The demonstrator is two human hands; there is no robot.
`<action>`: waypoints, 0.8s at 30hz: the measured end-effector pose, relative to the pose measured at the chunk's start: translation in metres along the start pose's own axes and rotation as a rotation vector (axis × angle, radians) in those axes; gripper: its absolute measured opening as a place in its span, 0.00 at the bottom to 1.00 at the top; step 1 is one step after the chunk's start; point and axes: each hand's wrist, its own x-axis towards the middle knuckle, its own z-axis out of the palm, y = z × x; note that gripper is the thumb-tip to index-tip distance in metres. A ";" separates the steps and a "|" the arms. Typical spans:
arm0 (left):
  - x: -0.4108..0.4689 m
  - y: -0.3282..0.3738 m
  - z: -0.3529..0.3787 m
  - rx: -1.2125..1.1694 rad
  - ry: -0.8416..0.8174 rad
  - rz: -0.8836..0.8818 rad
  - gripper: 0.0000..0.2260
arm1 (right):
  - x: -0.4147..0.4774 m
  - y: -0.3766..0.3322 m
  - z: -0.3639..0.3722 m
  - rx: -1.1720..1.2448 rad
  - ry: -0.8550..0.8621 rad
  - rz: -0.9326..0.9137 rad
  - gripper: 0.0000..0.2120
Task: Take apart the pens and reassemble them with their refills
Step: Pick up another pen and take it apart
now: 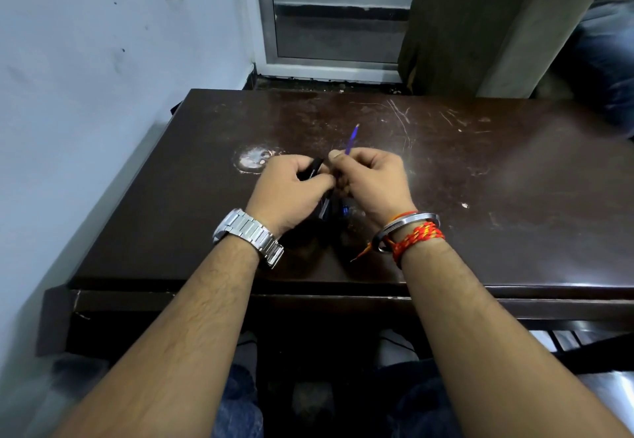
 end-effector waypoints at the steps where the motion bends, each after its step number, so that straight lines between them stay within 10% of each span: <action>1: 0.001 0.001 0.001 -0.095 -0.010 -0.062 0.08 | 0.001 -0.002 -0.002 -0.010 0.068 -0.032 0.13; 12: 0.001 0.001 0.010 -0.225 -0.211 -0.277 0.10 | -0.005 -0.020 -0.012 0.120 0.373 -0.281 0.10; 24: -0.006 0.003 0.011 -0.368 -0.262 -0.196 0.16 | -0.007 -0.013 0.001 0.046 0.080 -0.131 0.07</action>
